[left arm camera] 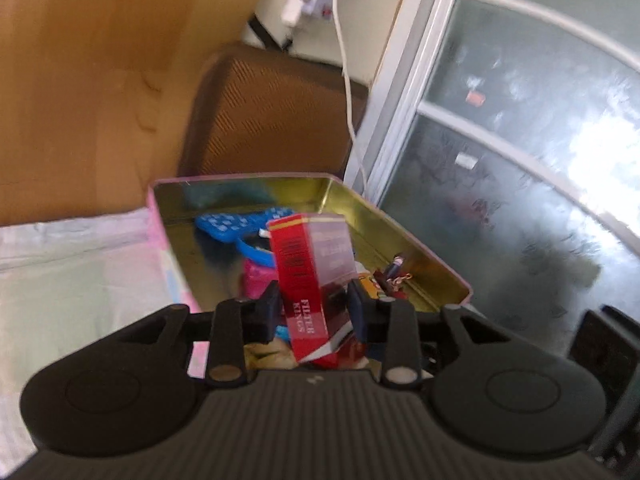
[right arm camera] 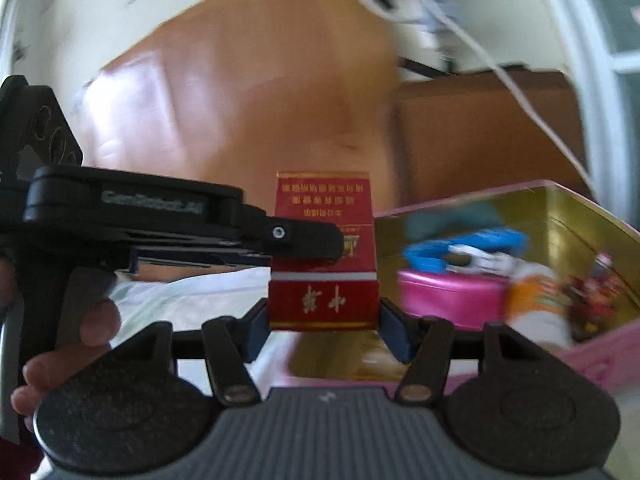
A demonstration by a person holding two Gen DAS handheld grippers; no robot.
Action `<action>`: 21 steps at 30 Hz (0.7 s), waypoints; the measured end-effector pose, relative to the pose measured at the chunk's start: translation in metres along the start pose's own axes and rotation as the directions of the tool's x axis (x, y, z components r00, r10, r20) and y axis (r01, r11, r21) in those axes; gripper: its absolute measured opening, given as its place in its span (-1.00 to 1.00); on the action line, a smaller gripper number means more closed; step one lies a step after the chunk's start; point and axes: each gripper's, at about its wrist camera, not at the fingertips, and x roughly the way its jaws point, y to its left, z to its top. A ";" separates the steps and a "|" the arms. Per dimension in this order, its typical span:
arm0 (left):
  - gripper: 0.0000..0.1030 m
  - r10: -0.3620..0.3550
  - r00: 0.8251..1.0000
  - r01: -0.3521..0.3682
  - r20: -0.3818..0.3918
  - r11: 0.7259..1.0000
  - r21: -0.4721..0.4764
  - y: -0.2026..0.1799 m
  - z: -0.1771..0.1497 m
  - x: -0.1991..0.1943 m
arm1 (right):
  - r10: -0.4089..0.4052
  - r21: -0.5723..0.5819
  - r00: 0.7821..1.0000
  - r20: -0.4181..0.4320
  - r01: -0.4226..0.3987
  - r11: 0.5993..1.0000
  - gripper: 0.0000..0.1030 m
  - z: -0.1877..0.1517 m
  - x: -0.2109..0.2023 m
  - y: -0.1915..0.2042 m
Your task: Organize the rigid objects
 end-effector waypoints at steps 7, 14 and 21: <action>0.02 0.346 0.938 -0.342 -0.030 0.935 0.098 -0.024 0.004 0.056 | -0.147 0.079 0.989 0.019 0.145 0.986 0.22 0.002 0.004 -0.043; 0.05 0.472 0.882 -0.465 0.018 0.861 0.205 -0.045 -0.003 0.051 | -0.120 0.127 0.991 0.051 0.113 0.985 0.22 -0.001 -0.017 -0.055; 0.18 0.502 0.864 -0.498 0.036 0.843 0.203 -0.059 -0.005 0.031 | -0.123 0.149 0.989 0.084 0.109 0.983 0.23 -0.004 -0.043 -0.055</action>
